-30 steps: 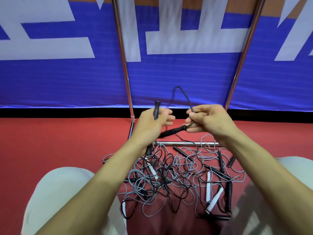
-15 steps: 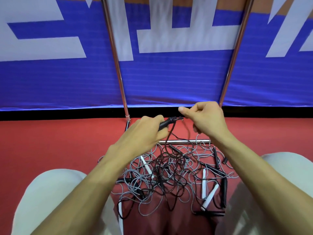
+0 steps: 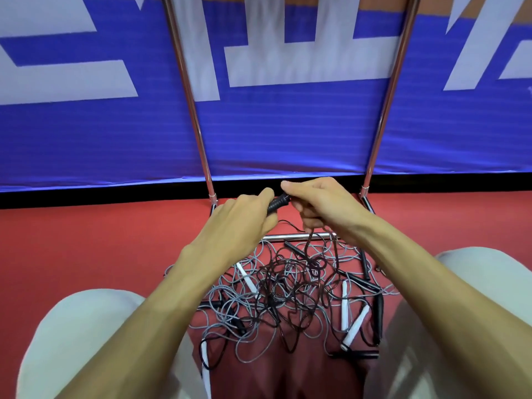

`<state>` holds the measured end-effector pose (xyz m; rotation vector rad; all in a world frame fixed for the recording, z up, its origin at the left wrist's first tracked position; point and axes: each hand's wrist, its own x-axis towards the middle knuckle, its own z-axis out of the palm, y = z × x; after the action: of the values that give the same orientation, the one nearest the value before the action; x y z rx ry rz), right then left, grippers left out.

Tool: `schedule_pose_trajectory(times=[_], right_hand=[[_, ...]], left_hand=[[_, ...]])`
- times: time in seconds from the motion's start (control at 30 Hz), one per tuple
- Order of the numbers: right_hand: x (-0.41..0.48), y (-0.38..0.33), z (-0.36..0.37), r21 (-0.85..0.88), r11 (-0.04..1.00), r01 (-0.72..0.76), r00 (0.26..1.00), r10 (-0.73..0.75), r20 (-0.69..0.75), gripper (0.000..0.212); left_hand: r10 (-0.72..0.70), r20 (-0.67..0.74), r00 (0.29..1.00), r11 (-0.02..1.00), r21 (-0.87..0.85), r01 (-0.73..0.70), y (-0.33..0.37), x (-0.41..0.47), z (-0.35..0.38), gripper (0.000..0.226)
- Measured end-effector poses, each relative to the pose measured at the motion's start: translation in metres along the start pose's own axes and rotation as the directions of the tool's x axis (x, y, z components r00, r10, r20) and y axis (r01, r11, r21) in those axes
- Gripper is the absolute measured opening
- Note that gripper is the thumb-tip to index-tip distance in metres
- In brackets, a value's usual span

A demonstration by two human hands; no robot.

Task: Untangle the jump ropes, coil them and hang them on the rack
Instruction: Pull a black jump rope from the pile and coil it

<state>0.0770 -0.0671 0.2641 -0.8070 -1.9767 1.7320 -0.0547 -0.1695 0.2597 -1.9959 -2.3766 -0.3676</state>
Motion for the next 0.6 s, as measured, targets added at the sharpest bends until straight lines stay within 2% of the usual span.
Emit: schedule_pose_trajectory(times=[0.07,0.17,0.27,0.37,0.43,0.5,0.6], right_hand=[[0.0,0.0,-0.002,0.003,1.0,-0.025,1.0,0.025,0.008,0.043],[0.001,0.001,-0.005,0.026,0.999,0.02,1.0,-0.02,-0.016,0.039],[0.003,0.001,-0.009,0.068,0.991,0.115,0.983,-0.104,-0.148,0.039],[0.005,0.0,-0.014,0.102,0.975,0.198,0.943,-0.161,-0.293,0.04],[0.007,0.003,-0.015,0.0,0.966,0.258,0.905,-0.242,-0.351,0.042],[0.007,0.004,-0.013,-0.121,0.945,0.304,0.868,-0.327,-0.373,0.042],[0.005,0.002,-0.008,-0.09,0.937,0.336,0.868,-0.345,-0.357,0.044]], left_hand=[[-0.005,0.004,1.0,0.999,-0.034,0.005,0.002,0.001,0.004,0.016],[-0.03,0.017,0.999,0.964,-0.265,0.034,0.005,0.003,0.009,0.014],[-0.042,0.052,0.998,0.906,-0.419,0.06,0.006,0.004,0.009,0.022],[-0.061,0.074,0.995,0.872,-0.481,0.089,0.005,0.002,0.006,0.031],[-0.057,0.056,0.997,0.856,-0.511,0.078,0.006,0.0,0.005,0.035],[-0.063,0.015,0.998,0.856,-0.513,0.062,0.008,0.0,0.005,0.036],[-0.095,-0.067,0.993,0.857,-0.513,0.047,0.009,0.0,0.005,0.035]])
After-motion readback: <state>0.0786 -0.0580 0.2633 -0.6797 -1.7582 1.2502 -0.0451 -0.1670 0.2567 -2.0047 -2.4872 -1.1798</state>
